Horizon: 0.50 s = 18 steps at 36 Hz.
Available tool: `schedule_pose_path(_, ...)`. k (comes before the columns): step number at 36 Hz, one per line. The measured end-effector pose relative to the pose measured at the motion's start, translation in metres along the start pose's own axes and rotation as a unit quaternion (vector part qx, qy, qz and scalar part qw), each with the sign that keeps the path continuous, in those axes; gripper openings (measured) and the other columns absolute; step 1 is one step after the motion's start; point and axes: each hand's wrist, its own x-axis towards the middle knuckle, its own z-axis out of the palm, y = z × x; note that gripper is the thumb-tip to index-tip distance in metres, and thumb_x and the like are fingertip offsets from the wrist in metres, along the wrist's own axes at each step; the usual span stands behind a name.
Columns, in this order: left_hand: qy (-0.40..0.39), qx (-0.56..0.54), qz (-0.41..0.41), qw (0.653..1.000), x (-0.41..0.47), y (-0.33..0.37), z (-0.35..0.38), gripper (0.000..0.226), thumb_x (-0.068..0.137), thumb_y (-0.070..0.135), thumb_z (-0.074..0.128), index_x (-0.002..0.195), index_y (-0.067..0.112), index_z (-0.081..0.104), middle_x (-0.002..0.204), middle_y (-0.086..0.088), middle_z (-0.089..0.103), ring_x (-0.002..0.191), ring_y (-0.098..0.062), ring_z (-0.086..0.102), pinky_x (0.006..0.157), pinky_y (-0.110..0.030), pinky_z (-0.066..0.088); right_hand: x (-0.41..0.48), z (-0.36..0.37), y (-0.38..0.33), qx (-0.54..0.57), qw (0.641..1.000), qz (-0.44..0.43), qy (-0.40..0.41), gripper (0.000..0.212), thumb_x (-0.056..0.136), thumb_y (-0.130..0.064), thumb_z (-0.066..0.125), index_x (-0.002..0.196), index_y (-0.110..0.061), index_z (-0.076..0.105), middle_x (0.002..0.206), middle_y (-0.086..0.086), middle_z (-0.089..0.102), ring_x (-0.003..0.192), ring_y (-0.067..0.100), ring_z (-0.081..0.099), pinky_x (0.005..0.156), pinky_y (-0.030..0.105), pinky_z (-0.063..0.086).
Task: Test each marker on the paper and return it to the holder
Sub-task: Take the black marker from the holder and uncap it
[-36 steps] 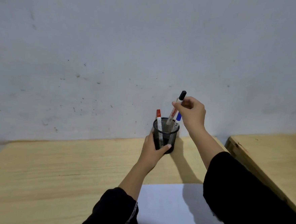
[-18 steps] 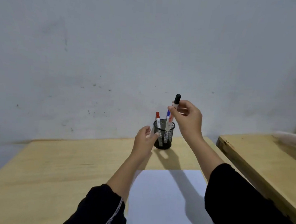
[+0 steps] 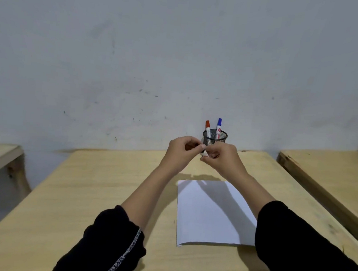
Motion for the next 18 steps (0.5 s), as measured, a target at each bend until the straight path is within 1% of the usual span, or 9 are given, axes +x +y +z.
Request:
schedule_pose_path(3,-0.006,0.017,-0.008,1.0,-0.002,-0.003,-0.003,0.009,0.084,0.016,0.069,0.087,0.008,0.072,0.081,-0.003,0.07,0.075,-0.011,0.061,0.063,-0.007,0.044,-0.001,0.0,-0.002,-0.021,1.0,-0.008,-0.017,0.014,0.075,-0.013,0.071,0.082,-0.001,0.071,0.08,0.024,0.062,0.077,0.035,0.058,0.072,0.044,0.048)
schedule_pose_path(5,-0.003,0.018,-0.007,1.0,-0.002,-0.003,-0.005,0.007,0.083,0.015,0.069,0.086,0.009,0.072,0.082,-0.004,0.07,0.077,-0.013,0.062,0.066,-0.009,0.045,-0.002,-0.001,-0.001,0.0,1.0,0.003,-0.022,0.011,0.075,-0.016,0.073,0.082,-0.008,0.073,0.082,0.019,0.066,0.077,0.032,0.059,0.072,0.042,0.048)
schedule_pose_path(6,-0.001,0.016,-0.005,1.0,-0.001,-0.003,-0.006,0.007,0.083,0.015,0.069,0.086,0.009,0.072,0.082,-0.004,0.07,0.078,-0.013,0.063,0.067,-0.01,0.046,-0.003,-0.002,-0.001,0.028,0.999,0.013,-0.028,0.009,0.075,-0.017,0.074,0.082,-0.011,0.074,0.082,0.016,0.067,0.075,0.028,0.059,0.071,0.039,0.048)
schedule_pose_path(7,0.001,0.013,-0.004,1.0,0.0,-0.003,-0.007,0.007,0.083,0.014,0.07,0.086,0.009,0.073,0.082,-0.004,0.071,0.078,-0.013,0.063,0.069,-0.011,0.046,-0.004,-0.004,0.001,0.062,0.997,0.027,-0.036,0.007,0.075,-0.017,0.074,0.082,-0.014,0.074,0.082,0.013,0.069,0.071,0.022,0.058,0.069,0.035,0.048)
schedule_pose_path(9,0.006,0.002,-0.002,1.0,0.0,-0.003,-0.008,0.005,0.082,0.012,0.07,0.085,0.009,0.073,0.08,-0.003,0.07,0.077,-0.011,0.063,0.071,-0.014,0.047,-0.007,-0.008,0.006,0.128,0.989,0.052,-0.056,0.006,0.077,-0.017,0.075,0.083,-0.016,0.075,0.078,0.003,0.07,0.063,0.005,0.056,0.063,0.019,0.045)
schedule_pose_path(11,0.008,-0.016,-0.006,1.0,-0.001,-0.005,-0.009,0.005,0.082,0.012,0.07,0.086,0.01,0.073,0.077,0.0,0.069,0.075,-0.01,0.063,0.075,-0.017,0.048,-0.011,-0.012,0.011,0.164,0.982,0.074,-0.06,0.008,0.078,-0.018,0.075,0.085,-0.014,0.075,0.076,-0.002,0.069,0.06,-0.002,0.055,0.059,0.01,0.04)
schedule_pose_path(13,0.008,-0.041,-0.012,0.999,-0.003,-0.009,-0.009,0.005,0.082,0.012,0.07,0.086,0.011,0.073,0.076,-0.001,0.069,0.075,-0.012,0.063,0.079,-0.022,0.05,-0.015,-0.017,0.018,0.184,0.977,0.091,-0.055,0.013,0.079,-0.019,0.074,0.089,-0.011,0.076,0.078,-0.003,0.07,0.06,-0.004,0.057,0.057,0.005,0.039)
schedule_pose_path(15,0.01,-0.077,-0.024,0.997,-0.005,-0.013,-0.009,0.004,0.083,0.011,0.07,0.085,0.013,0.072,0.076,-0.005,0.069,0.076,-0.014,0.063,0.081,-0.024,0.051,-0.018,-0.022,0.025,0.203,0.972,0.103,-0.061,0.014,0.079,-0.018,0.074,0.091,-0.011,0.076,0.08,-0.003,0.071,0.064,0.001,0.06,0.061,0.007,0.041)
schedule_pose_path(18,0.018,-0.137,-0.049,0.989,-0.009,-0.021,-0.008,0.007,0.083,0.008,0.069,0.083,0.015,0.072,0.075,-0.003,0.069,0.073,-0.01,0.064,0.078,-0.019,0.051,-0.023,-0.029,0.034,0.253,0.957,0.125,-0.073,0.016,0.079,-0.014,0.073,0.094,-0.008,0.074,0.076,-0.004,0.069,0.066,0.007,0.059,0.06,0.011,0.044)
